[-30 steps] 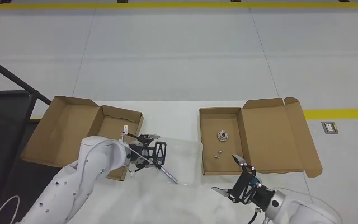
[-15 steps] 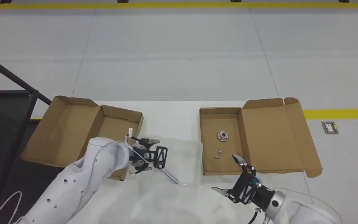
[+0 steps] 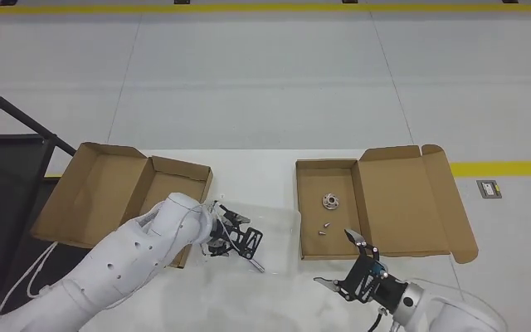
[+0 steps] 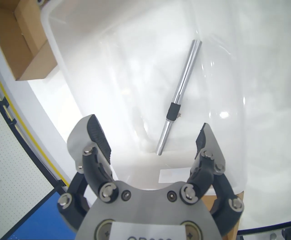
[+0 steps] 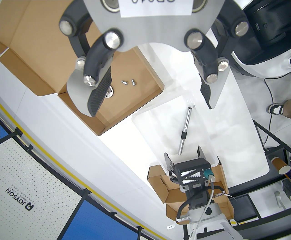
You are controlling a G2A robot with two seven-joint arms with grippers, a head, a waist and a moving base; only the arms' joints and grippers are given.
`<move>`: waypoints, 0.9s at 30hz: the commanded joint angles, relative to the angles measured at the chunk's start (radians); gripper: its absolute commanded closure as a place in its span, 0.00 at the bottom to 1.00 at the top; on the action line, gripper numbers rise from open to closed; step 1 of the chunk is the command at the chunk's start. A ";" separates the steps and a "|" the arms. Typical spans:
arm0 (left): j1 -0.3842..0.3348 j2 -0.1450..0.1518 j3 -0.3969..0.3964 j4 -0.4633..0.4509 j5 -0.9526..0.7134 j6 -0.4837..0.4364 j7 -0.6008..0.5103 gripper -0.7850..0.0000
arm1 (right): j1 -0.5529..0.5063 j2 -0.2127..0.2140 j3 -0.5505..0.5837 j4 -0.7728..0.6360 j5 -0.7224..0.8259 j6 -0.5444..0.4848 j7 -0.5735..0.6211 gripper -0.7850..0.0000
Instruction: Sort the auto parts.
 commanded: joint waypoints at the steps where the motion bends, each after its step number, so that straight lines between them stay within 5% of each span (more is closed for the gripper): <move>1: -0.033 -0.006 0.052 0.021 -0.015 0.000 0.011 0.19 | 0.000 0.000 0.000 0.000 0.000 0.000 0.000 0.00; 3: -0.062 -0.014 0.097 0.040 -0.033 0.000 0.024 0.28 | 0.000 0.000 0.000 0.000 0.000 0.000 0.000 0.00; 5: -0.090 -0.021 0.134 0.061 -0.052 0.000 0.048 0.20 | 0.000 0.000 0.000 0.000 0.000 0.000 0.000 0.00; 9: -0.123 -0.046 0.204 0.107 -0.064 0.000 0.037 0.25 | 0.000 0.000 0.000 0.000 0.000 0.000 0.000 0.00; 18: -0.092 -0.120 0.204 0.203 -0.028 0.000 0.026 0.30 | 0.000 0.000 0.000 0.000 0.000 0.000 0.000 0.00; 27: -0.083 -0.184 0.204 0.320 0.020 0.000 0.052 0.53 | 0.000 0.000 0.000 0.000 0.000 0.000 0.000 0.00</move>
